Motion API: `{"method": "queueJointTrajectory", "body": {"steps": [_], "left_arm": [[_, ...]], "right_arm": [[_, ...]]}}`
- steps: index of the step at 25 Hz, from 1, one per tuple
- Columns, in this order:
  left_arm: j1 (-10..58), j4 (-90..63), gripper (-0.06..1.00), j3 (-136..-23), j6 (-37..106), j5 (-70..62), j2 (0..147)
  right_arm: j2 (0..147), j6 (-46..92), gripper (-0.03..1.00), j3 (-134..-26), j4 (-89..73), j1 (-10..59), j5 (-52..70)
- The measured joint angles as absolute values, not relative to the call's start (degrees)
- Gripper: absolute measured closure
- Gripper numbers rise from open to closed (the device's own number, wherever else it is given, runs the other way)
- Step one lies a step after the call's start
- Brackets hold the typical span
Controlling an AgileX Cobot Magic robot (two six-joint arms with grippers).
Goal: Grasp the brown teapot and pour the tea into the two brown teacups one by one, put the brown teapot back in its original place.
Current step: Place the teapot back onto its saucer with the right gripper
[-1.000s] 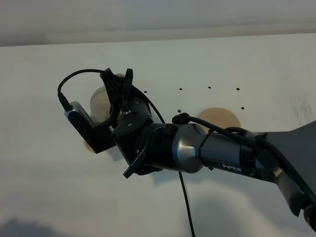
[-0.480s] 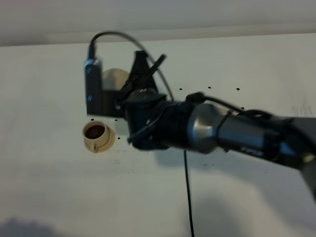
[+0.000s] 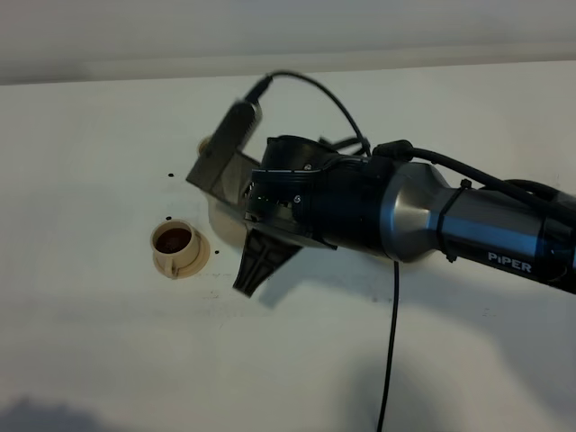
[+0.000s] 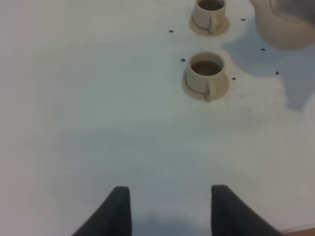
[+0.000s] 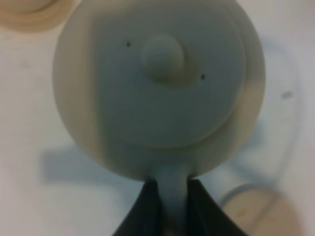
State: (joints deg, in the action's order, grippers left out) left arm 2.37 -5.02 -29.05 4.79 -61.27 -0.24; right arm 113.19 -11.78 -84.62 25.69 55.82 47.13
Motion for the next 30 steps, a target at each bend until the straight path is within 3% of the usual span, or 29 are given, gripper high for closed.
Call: {"method": "queueJointTrajectory", "body": {"steps": [8,30], "left_arm": [[2.4,-5.0,0.59,-29.1,4.8,-61.3,-0.2],[2.4,-5.0,0.59,-29.1,4.8,-61.3,-0.2]], "right_arm": [[113.1,-8.2,0.88,-83.6,17.1,56.8,44.4],[119.3,-5.8,0.88,-84.4,12.3,56.8,41.8]]}}
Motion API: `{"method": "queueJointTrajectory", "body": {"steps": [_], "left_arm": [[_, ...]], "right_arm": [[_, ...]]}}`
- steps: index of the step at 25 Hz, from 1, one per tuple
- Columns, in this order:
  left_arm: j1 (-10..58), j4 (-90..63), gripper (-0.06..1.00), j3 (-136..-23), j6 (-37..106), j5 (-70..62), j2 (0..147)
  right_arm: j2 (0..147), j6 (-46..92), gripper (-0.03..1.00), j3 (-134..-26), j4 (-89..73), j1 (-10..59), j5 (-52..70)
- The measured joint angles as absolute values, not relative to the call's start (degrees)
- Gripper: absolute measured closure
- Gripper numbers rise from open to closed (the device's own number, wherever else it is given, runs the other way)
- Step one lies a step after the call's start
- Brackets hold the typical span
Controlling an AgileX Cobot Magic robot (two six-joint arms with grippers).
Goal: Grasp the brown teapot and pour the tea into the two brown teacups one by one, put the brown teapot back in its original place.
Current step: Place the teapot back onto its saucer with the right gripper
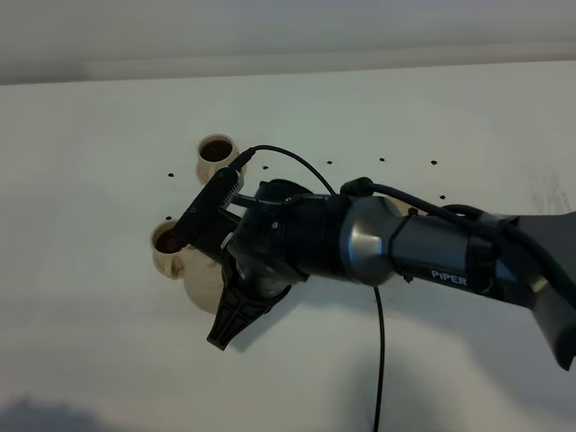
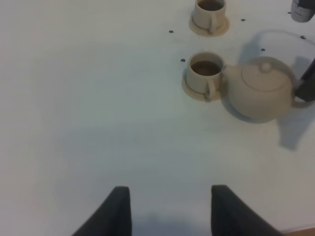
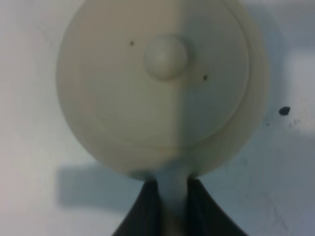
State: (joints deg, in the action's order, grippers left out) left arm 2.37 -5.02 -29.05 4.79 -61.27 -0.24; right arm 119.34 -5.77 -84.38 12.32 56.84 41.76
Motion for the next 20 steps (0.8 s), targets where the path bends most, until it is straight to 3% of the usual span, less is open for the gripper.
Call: {"method": "queueJointTrajectory", "body": {"steps": [6,20], "left_arm": [[2.4,-5.0,0.59,-29.1,4.8,-61.3,-0.2],[2.4,-5.0,0.59,-29.1,4.8,-61.3,-0.2]], "right_arm": [[113.2,-3.8,0.88,-88.5,12.1,55.8,45.4],[110.7,-1.9,0.88,-86.3,9.2,38.2,52.4]]}}
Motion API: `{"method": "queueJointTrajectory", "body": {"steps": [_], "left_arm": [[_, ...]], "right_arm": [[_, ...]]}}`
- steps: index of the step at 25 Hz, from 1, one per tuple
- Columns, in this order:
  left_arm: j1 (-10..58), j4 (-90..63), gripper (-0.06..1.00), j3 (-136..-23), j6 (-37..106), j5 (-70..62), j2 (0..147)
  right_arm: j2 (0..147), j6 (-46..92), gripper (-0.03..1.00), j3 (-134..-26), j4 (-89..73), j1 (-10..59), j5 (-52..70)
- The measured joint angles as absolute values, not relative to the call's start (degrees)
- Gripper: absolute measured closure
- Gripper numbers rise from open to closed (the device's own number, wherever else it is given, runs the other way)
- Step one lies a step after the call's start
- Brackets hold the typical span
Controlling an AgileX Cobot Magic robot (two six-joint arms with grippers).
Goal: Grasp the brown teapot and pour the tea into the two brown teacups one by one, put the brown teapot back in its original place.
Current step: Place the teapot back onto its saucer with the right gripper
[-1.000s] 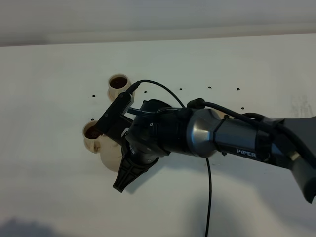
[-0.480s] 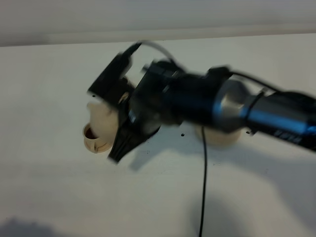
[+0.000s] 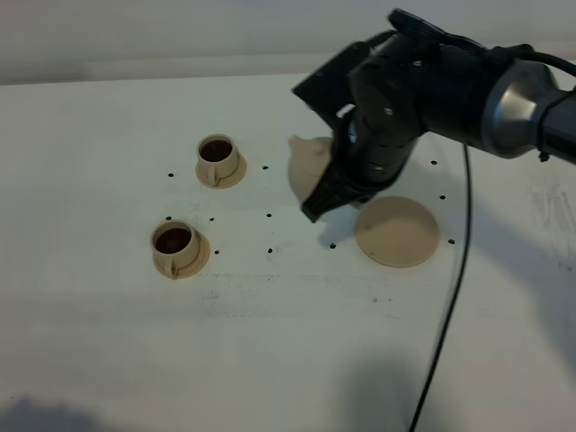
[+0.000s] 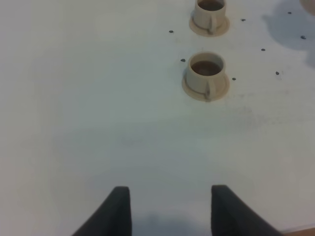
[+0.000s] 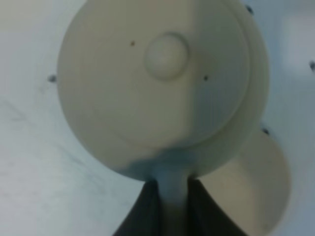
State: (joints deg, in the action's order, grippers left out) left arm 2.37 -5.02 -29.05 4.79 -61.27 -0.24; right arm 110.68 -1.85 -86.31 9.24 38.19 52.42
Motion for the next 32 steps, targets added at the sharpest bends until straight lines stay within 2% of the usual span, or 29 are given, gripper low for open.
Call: {"method": "queueJointTrajectory", "body": {"steps": [11,21,32], "left_arm": [[2.4,-5.0,0.59,-29.1,4.8,-61.3,-0.2],[2.4,-5.0,0.59,-29.1,4.8,-61.3,-0.2],[2.4,-5.0,0.59,-29.1,4.8,-61.3,-0.2]], "right_arm": [[109.6,-2.0,0.88,-77.8,4.7,31.2,46.0],[109.6,-4.5,0.88,-76.2,2.5,28.8,44.0],[106.2,-4.7,0.88,-65.6,-1.2,26.9,38.0]]}}
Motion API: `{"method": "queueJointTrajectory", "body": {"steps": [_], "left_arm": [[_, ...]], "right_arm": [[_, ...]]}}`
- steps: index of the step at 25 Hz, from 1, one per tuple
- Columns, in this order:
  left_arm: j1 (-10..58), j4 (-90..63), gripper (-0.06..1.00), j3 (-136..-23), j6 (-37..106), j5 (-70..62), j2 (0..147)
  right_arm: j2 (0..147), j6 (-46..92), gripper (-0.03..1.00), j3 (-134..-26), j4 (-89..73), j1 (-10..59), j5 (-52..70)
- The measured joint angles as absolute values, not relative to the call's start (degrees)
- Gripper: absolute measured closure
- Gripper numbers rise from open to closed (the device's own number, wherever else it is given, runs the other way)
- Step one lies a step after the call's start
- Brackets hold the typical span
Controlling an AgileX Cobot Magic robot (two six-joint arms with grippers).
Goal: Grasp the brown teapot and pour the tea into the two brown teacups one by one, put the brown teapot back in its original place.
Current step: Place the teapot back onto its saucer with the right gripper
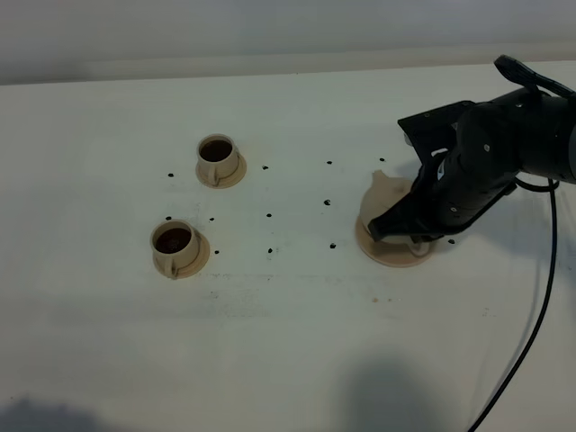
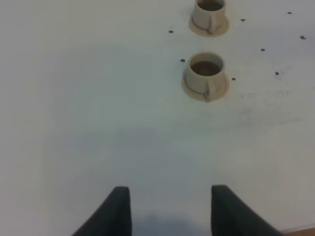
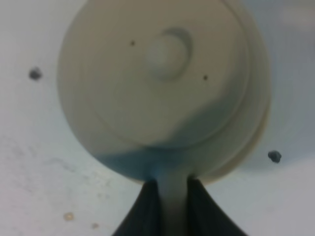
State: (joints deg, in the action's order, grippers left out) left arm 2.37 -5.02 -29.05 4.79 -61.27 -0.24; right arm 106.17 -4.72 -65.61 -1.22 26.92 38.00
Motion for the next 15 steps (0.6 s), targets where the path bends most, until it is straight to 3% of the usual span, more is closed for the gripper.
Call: {"method": "queueJointTrajectory", "body": {"steps": [15], "left_arm": [[2.4,-5.0,0.59,-29.1,4.8,-61.3,-0.2]], "right_arm": [[106.1,-6.0,0.88,-61.9,-4.1,25.4,32.4]]}}
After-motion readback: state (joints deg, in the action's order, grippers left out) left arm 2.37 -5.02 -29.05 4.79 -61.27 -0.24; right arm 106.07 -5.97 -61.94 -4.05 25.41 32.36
